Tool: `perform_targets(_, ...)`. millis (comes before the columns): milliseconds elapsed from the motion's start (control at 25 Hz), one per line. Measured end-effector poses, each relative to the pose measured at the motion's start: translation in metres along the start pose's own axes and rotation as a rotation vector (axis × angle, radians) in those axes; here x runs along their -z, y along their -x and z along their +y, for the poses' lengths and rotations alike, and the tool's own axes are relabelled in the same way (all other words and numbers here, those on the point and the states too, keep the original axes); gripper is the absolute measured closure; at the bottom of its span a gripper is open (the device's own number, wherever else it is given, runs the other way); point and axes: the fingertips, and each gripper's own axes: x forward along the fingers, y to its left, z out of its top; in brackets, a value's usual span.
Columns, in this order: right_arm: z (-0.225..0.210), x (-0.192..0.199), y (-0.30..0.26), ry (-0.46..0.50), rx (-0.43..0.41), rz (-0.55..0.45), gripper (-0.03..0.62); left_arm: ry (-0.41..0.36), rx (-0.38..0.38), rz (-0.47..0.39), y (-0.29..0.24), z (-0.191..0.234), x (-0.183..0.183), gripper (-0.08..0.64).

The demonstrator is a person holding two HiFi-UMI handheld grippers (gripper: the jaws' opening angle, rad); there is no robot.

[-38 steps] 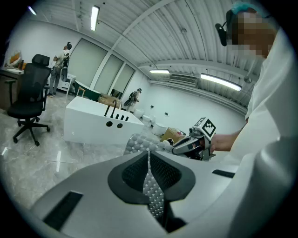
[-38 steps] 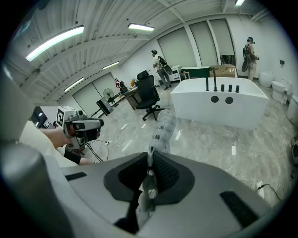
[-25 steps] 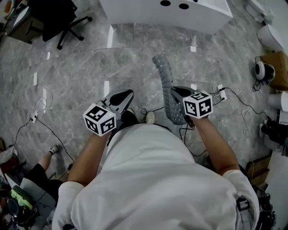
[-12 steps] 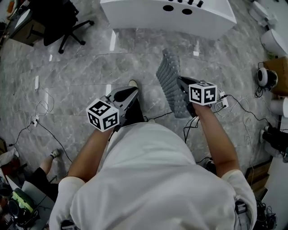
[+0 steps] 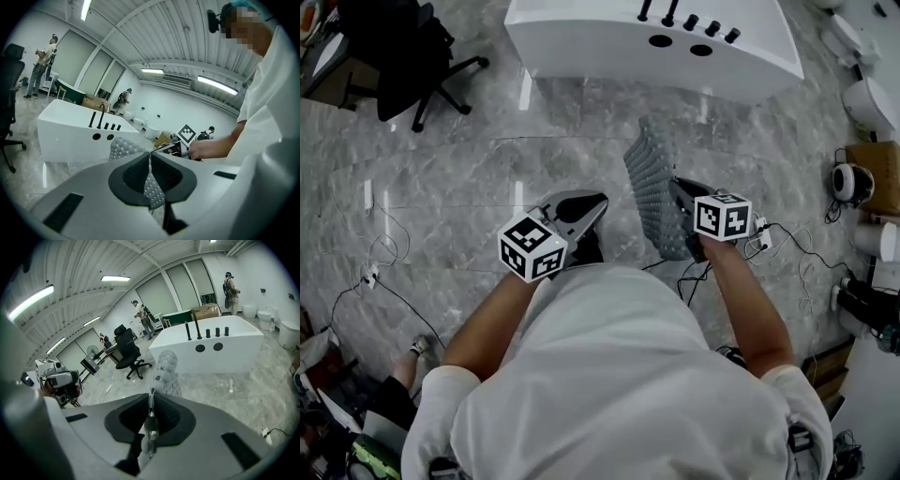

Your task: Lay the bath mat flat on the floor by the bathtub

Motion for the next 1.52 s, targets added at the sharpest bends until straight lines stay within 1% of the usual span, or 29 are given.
perform_targets(120,0.001,-0.040,-0.040,0.018,0.003,0.012,0.546,-0.010,-0.005,0.005,-0.004,0.043,-0.017,0.531)
perform_targets(280,0.008,-0.092,-0.096,0.019,-0.004,0.016,0.545,0.017,-0.013,0.016,0.000,0.095,-0.032,0.531)
perform_targets(400,0.009,-0.132,-0.140,0.002,-0.019,0.000,0.545,0.040,-0.024,0.020,-0.001,0.124,-0.040,0.531)
perform_targets(600,0.010,-0.190,-0.217,-0.010,-0.036,-0.038,0.545,0.088,-0.045,0.026,-0.006,0.150,-0.035,0.531)
perform_targets(840,0.010,-0.246,-0.317,-0.032,-0.091,-0.068,0.545,0.154,-0.111,0.023,-0.020,0.176,-0.019,0.531)
perform_targets(1040,-0.007,-0.279,-0.395,-0.107,-0.151,-0.096,0.545,0.227,-0.177,0.005,-0.050,0.199,-0.006,0.531)
perform_targets(1160,-0.037,-0.286,-0.439,-0.142,-0.157,-0.105,0.545,0.247,-0.185,0.007,-0.081,0.207,0.002,0.531)
perform_targets(1240,-0.069,-0.277,-0.464,-0.158,-0.138,-0.093,0.545,0.246,-0.180,0.028,-0.103,0.210,0.012,0.531)
perform_targets(1400,-0.147,-0.260,-0.497,-0.148,-0.091,-0.081,0.545,0.272,-0.151,0.047,-0.150,0.224,0.019,0.531)
perform_targets(1520,-0.216,-0.241,-0.495,-0.160,-0.026,-0.079,0.545,0.283,-0.104,0.065,-0.184,0.229,0.020,0.531)
